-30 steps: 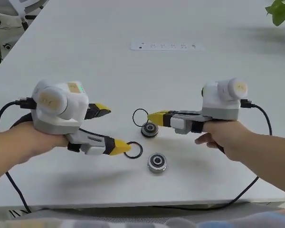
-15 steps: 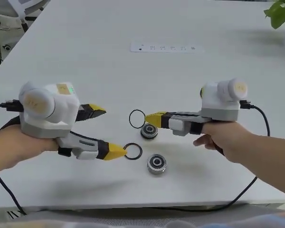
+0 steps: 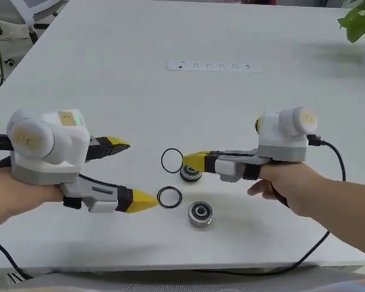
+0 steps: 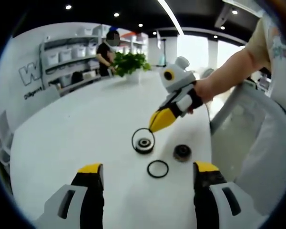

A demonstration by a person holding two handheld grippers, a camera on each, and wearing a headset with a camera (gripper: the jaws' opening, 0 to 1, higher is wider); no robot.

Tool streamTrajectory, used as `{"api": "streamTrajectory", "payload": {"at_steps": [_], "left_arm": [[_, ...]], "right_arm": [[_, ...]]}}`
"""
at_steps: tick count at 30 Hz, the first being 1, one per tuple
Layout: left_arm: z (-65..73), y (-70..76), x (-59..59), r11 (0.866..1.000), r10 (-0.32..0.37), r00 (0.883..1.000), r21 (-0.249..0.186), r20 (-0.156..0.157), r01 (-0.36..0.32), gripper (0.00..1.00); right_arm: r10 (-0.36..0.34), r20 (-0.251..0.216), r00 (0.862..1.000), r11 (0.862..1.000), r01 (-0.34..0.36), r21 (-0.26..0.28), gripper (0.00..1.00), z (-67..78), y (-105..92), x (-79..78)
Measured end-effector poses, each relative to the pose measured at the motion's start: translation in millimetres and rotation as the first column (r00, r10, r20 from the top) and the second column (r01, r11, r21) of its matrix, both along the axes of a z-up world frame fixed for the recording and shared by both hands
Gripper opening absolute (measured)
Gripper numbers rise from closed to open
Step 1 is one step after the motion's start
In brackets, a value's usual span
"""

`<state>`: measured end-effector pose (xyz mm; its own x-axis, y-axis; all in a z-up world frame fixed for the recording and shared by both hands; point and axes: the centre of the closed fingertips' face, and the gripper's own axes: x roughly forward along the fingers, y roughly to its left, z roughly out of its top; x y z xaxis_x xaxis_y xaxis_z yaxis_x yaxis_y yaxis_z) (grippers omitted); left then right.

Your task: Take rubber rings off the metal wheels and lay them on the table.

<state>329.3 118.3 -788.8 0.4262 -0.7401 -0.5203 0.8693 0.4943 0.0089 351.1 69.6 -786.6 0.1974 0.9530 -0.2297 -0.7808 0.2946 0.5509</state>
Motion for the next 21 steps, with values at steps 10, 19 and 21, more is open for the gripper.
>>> {"api": "streamTrajectory", "payload": {"at_steps": [10,19,21], "left_arm": [[-3.0,6.7,-6.9,1.0,0.001,1.0,0.009,0.0,-0.001,0.79],[-2.7,9.4,-10.8,1.0,0.007,1.0,0.002,0.0,-0.007,0.8],[-2.9,10.0,-11.3,1.0,0.009,1.0,0.002,0.001,-0.009,0.8]], "right_arm": [[0.04,-0.04,0.998,0.999,-0.04,-0.014,0.0,-10.7,5.7,-11.6],[0.083,-0.084,0.993,0.995,-0.087,-0.056,0.0,-26.5,11.4,-23.0],[0.09,-0.103,0.991,0.993,-0.097,-0.068,0.0,-31.2,11.8,-25.6]]}}
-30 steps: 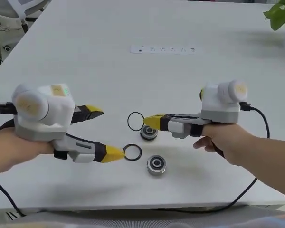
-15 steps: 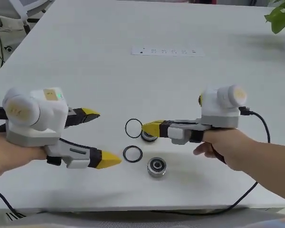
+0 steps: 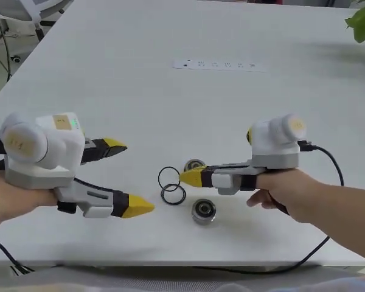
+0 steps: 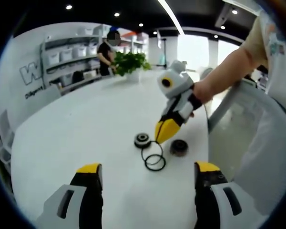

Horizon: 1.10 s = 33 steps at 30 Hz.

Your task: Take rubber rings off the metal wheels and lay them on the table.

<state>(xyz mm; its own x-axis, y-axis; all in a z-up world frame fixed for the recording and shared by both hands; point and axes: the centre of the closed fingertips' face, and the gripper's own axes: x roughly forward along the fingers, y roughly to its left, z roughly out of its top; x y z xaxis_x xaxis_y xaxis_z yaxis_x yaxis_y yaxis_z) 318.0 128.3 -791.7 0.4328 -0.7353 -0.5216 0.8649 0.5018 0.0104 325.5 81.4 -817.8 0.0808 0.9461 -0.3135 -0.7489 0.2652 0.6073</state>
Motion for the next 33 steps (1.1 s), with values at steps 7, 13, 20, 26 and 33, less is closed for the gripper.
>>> {"api": "streamTrajectory", "payload": {"at_steps": [7,13,20,26,33], "left_arm": [[-1.1,3.1,-1.2,1.0,0.007,1.0,0.0,-0.004,-0.007,0.8],[-4.0,5.0,-3.4,1.0,0.013,1.0,0.0,-0.012,-0.013,0.8],[-7.3,7.2,-3.9,1.0,0.02,1.0,0.005,-0.023,-0.019,0.8],[-8.0,6.7,-3.8,1.0,0.02,0.999,0.004,-0.028,-0.02,0.8],[-7.6,5.3,-2.8,1.0,0.018,0.999,0.003,-0.028,-0.018,0.8]], "right_arm": [[0.015,-0.036,0.999,0.999,-0.016,-0.033,0.0,-11.8,-1.0,-5.0],[0.013,-0.043,0.999,0.999,-0.015,-0.049,0.0,-15.9,-2.3,-5.0],[0.007,-0.037,0.999,0.997,-0.01,-0.08,0.0,-22.8,-4.9,-2.8],[0.001,-0.031,1.0,0.995,-0.004,-0.096,0.0,-25.2,-6.7,-1.7],[0.0,-0.017,1.0,0.993,-0.002,-0.121,0.0,-29.3,-9.0,0.8]]}}
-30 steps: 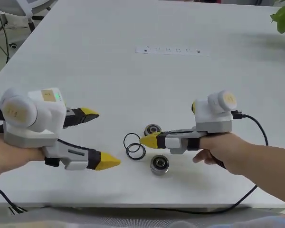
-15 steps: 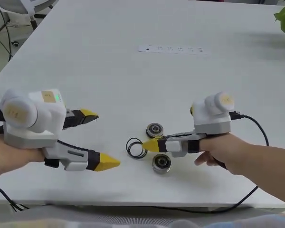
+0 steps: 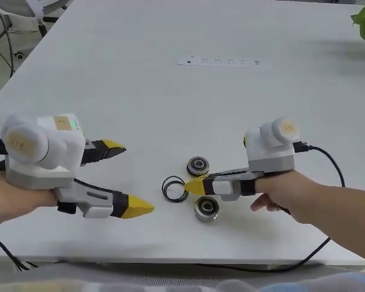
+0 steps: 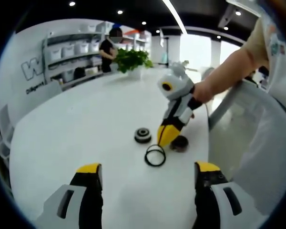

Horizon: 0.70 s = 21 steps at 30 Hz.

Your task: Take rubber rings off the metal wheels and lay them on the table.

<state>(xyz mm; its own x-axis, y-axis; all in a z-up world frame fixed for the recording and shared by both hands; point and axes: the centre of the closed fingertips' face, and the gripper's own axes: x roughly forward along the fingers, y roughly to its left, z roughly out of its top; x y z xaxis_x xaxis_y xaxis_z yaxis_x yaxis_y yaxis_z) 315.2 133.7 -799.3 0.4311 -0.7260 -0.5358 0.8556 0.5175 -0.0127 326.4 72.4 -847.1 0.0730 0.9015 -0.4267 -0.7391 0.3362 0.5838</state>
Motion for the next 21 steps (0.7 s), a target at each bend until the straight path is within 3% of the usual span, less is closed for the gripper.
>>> {"api": "streamTrajectory", "payload": {"at_steps": [21], "left_arm": [[-1.1,-4.4,0.7,1.0,-0.015,1.0,0.006,-0.01,0.015,0.8]], "right_arm": [[0.021,0.032,0.999,0.999,-0.02,-0.04,0.11,-1.6,-4.5,3.8]]}}
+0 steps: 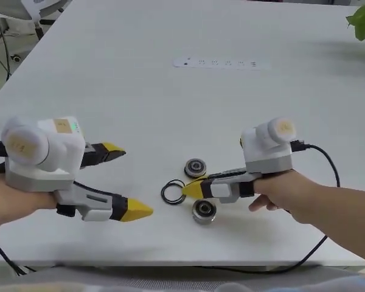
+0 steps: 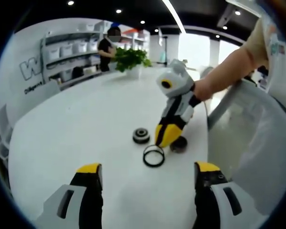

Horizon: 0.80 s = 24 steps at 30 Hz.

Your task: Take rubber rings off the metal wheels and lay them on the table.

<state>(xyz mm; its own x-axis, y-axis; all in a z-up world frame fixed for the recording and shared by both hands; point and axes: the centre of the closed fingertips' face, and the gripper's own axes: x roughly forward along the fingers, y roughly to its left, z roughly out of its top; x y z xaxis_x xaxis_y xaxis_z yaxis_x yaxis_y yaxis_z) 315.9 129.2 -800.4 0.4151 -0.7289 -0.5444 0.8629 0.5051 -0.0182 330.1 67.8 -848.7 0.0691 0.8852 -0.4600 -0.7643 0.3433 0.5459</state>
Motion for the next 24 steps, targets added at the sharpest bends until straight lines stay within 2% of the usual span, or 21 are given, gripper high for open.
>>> {"api": "streamTrajectory", "payload": {"at_steps": [3,11,19,24], "left_arm": [[0.8,-0.8,0.8,1.0,-0.001,1.0,-0.001,0.001,0.001,0.8],[1.5,-1.1,1.6,1.0,-0.003,1.0,-0.001,0.0,0.003,0.8],[2.3,-1.2,1.7,1.0,-0.003,1.0,-0.001,0.001,0.003,0.8],[3.0,-1.2,1.8,1.0,-0.003,1.0,-0.001,0.002,0.003,0.8]], "right_arm": [[-0.005,-0.011,1.0,1.0,0.005,0.003,0.15,0.7,-0.6,-0.2],[0.018,0.021,1.0,1.0,-0.017,-0.017,0.2,2.0,-1.2,-2.5],[0.025,0.071,0.997,0.999,-0.022,-0.042,0.31,2.7,-2.1,-0.8],[0.039,0.078,0.996,0.999,-0.035,-0.042,0.33,4.8,-1.7,-3.3]]}}
